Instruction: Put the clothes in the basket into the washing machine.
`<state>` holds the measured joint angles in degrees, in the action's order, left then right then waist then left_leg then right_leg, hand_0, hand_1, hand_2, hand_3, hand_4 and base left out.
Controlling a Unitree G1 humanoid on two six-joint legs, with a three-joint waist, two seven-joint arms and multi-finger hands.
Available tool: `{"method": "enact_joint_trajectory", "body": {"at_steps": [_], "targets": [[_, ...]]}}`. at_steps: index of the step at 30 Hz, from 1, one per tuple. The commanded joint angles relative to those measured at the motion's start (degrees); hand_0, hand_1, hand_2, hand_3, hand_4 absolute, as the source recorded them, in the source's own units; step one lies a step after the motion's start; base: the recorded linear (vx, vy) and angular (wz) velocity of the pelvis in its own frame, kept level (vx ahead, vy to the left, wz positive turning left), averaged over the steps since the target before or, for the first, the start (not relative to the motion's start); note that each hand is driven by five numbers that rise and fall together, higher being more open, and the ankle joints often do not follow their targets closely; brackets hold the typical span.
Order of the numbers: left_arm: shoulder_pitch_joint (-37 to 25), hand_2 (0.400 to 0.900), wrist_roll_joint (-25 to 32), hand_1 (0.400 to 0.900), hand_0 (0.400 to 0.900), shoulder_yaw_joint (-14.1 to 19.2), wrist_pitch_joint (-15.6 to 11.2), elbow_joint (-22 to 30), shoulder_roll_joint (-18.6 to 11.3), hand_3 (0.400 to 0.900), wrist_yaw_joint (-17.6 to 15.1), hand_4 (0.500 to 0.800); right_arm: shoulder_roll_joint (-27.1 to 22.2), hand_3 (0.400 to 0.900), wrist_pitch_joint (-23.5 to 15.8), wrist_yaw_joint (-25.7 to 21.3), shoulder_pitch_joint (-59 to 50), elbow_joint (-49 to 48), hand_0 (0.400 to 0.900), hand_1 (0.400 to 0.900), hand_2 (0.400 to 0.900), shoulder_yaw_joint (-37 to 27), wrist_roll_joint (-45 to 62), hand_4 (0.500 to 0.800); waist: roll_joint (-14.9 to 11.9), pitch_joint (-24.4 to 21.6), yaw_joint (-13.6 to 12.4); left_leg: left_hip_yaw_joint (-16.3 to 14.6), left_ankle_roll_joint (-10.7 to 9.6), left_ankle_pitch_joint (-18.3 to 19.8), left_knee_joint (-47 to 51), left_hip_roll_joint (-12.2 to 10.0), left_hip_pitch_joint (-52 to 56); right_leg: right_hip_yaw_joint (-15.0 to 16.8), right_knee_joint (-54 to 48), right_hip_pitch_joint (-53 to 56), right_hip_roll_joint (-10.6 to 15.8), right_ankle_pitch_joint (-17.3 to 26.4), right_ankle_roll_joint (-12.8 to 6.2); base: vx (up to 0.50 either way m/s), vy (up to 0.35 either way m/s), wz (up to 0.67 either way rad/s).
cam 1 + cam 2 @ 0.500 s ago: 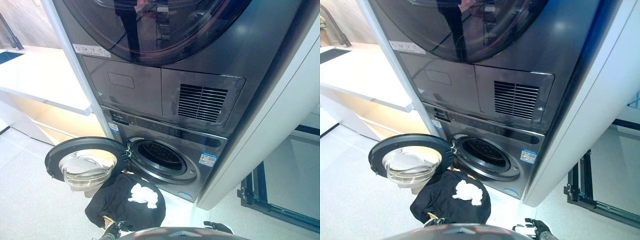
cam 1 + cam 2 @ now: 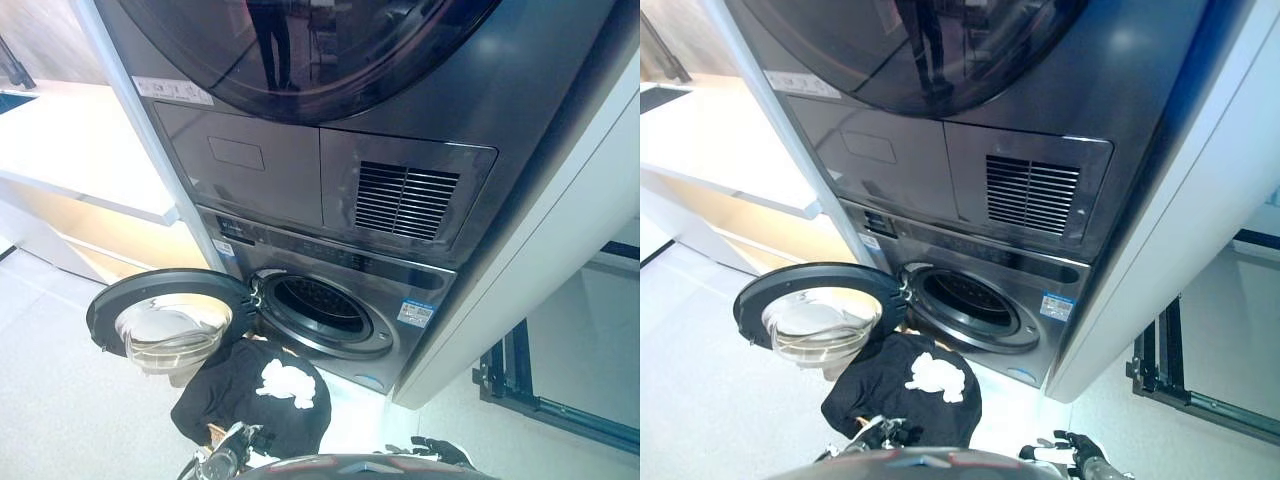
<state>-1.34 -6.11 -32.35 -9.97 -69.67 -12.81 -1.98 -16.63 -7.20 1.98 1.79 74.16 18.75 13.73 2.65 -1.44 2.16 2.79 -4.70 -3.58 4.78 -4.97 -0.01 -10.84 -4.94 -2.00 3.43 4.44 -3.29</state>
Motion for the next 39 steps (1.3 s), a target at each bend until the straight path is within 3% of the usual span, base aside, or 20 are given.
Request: {"method": "enact_joint_trajectory", "body": {"at_steps": [1,5,12,18,32,39], "targets": [[-10.89,0.9,-9.13,0.9,0.9,-2.48,-2.93,2.44,-5.48,0.9,-4.56,0.8,-1.68,0.9,-1.54,-1.58,-8.02,1.69,0.9,0.9,0.9,-1.71,5.67,0.8,-3.98,4.61,1.23,-1.27,2.64,0.79,0.22,4.92,-3.59,2.83,1.1,-1.87,0.74,1.3,-3.76,-0.12,-0.006,-0.04],[-20.22,0.9,-17.14,0.9,0.9,-9.63,-2.65,4.16,-8.05,0.9,-10.11,0.8,-4.59,0.9,-1.99,-4.56,-11.94,4.88,0.9,0.9,0.9,-4.67,9.51,0.8,-3.9,8.96,2.25,-1.85,2.61,-0.6,0.22,4.98,-9.01,3.24,1.51,-7.36,0.73,2.62,-3.86,-0.12,0.003,-0.06],[-30.41,0.9,-23.38,0.9,0.9,-14.86,-1.1,3.52,-9.11,0.9,-15.72,0.8,-8.47,0.9,-3.57,-8.29,-14.14,5.84,0.9,0.9,0.9,-8.23,12.8,0.8,-3.45,13.95,4.02,-2.73,2.88,-0.46,-3.85,5.14,-16.22,3.93,5.7,-14.97,1.32,2.39,-3.51,-0.07,0.025,-0.08],[-39.26,0.9,-31.41,0.9,0.9,-19.75,2.32,0.99,-9.66,0.9,-20.6,0.8,-9.71,0.9,-6.47,-11.45,-14.04,3.88,0.9,0.9,0.9,-11.31,17.05,0.8,-2.54,17.67,6.48,-3.52,2.74,0.78,-10.82,5.59,-26.12,3.64,10.93,-24.02,2.11,1.49,-3.04,-0.08,0.019,0.01],[-52.99,0.9,-36.0,0.9,0.9,-24.37,7.29,-2.68,-12.08,0.9,-25.62,0.8,-6.12,0.9,-10.9,-15.68,-18.78,-0.48,0.9,0.9,0.9,-7.82,22.34,0.8,-1.83,19.06,8.95,-3.48,1.9,3.05,-20.17,5.34,-45.93,3.44,17.03,-42.88,2.48,1.23,-2.98,-0.02,-0.004,0.01],[-58.63,0.9,-36.05,0.9,0.9,-26.5,8.09,-3.84,-13.44,0.9,-25.03,0.8,-4.95,0.9,-11.85,-16.41,-22.2,-0.78,0.9,0.9,0.9,-6.38,25.15,0.8,-1.67,18.66,9.39,-2.97,2.05,4.06,-24.47,5.01,-54.52,3.52,20.31,-51.0,2.87,0.97,-2.94,0.0,-0.001,0.01]]}}
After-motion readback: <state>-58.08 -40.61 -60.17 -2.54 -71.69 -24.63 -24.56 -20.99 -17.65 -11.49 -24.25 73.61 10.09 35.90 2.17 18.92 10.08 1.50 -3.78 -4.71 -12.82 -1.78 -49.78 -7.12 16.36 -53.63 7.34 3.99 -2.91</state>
